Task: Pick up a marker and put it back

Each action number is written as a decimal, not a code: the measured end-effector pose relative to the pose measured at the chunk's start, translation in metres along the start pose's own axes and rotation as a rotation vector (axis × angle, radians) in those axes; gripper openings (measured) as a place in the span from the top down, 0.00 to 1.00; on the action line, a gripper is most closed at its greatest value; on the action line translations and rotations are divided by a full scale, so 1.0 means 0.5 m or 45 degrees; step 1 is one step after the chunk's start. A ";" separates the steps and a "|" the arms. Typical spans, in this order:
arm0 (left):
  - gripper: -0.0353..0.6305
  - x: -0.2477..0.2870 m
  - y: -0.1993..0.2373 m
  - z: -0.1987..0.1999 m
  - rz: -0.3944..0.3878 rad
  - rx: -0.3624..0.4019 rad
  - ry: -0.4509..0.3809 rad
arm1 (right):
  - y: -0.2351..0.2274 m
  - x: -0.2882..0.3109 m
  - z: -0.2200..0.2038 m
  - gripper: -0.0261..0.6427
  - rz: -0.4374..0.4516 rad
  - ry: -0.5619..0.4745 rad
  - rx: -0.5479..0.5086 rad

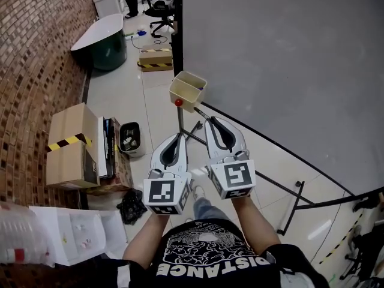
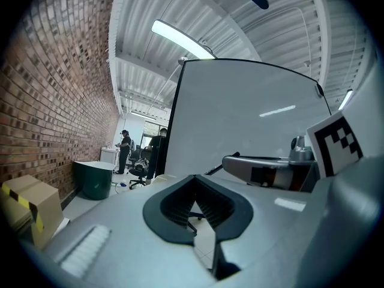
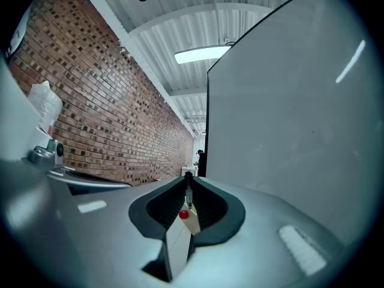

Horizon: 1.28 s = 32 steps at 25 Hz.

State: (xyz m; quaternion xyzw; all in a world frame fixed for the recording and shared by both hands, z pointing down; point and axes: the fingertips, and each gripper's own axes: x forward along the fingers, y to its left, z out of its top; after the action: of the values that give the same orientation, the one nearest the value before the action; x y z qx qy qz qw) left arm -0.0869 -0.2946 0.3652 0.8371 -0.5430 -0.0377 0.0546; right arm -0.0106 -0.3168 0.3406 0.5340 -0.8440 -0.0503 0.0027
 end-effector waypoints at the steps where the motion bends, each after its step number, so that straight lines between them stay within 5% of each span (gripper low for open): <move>1: 0.94 0.004 0.001 -0.002 0.000 0.001 0.003 | -0.006 0.007 -0.004 0.91 -0.002 0.006 -0.001; 32: 0.94 0.093 0.104 -0.024 0.136 -0.032 0.052 | -0.066 0.232 -0.167 0.91 0.065 0.248 -0.027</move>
State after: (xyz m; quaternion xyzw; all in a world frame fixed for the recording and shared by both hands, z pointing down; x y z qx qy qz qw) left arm -0.1136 -0.3576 0.3841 0.8068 -0.5851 -0.0245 0.0782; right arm -0.0261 -0.4424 0.4149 0.5148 -0.8524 -0.0071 0.0917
